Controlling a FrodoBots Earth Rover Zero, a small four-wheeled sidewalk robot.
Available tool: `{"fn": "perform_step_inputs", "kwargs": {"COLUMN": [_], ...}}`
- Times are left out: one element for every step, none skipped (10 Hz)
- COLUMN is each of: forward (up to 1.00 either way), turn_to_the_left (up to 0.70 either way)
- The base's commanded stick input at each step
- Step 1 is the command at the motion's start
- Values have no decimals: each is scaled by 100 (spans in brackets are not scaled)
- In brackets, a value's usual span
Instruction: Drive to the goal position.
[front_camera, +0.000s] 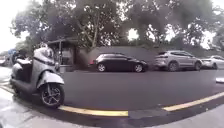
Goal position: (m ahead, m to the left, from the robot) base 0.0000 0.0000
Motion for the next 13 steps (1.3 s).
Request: {"fn": "perform_step_inputs", "kwargs": {"forward": [-6,0,0,0,0,0,0,0,0,0,-43,-45,-41], "turn_to_the_left": [0,0,0,0,0,0,0,0,0,0,0,0,0]}}
